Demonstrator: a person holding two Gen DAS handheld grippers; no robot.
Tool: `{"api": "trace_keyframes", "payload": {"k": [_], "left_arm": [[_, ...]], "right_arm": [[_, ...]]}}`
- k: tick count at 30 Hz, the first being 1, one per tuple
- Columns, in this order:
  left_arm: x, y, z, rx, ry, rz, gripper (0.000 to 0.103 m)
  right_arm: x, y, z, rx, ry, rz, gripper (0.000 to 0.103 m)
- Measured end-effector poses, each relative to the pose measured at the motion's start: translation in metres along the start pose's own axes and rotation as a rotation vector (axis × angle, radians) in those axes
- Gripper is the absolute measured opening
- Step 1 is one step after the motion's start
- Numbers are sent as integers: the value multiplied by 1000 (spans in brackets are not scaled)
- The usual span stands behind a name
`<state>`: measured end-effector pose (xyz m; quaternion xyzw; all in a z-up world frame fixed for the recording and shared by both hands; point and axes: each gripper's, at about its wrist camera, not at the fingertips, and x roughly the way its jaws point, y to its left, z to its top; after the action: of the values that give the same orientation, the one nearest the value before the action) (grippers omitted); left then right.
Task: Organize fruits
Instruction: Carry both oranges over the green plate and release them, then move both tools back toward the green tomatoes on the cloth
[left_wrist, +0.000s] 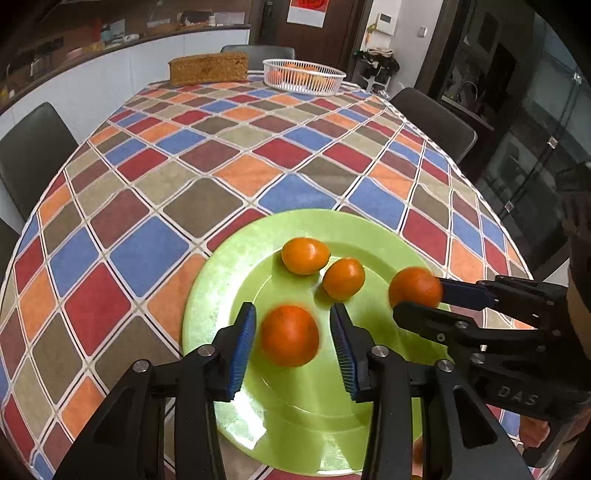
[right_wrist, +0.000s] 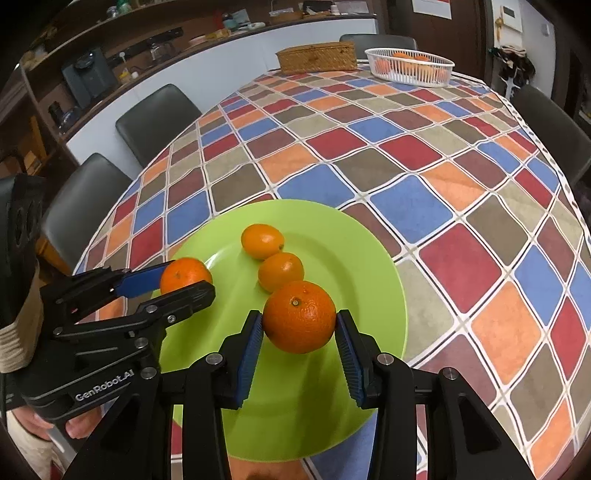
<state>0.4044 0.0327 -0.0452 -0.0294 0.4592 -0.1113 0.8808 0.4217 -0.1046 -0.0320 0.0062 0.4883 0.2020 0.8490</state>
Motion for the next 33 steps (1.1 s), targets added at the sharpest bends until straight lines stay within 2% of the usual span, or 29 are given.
{"api": "trace_keyframes", "payload": {"k": [8, 15, 22, 33], "left_arm": [[-28, -7, -5, 34, -41, 51, 44], [-67, -18, -20, 54, -100, 46, 44], [-108, -32, -33, 75, -164, 70, 44], [-164, -45, -73, 82, -266, 90, 52]], "right_arm": [[-18, 2, -3, -10, -42, -12, 43], [-58, 18, -17, -57, -121, -27, 43], [-96, 34, -36, -82, -187, -6, 43], [-137, 53, -76, -94, -270, 3, 43]]}}
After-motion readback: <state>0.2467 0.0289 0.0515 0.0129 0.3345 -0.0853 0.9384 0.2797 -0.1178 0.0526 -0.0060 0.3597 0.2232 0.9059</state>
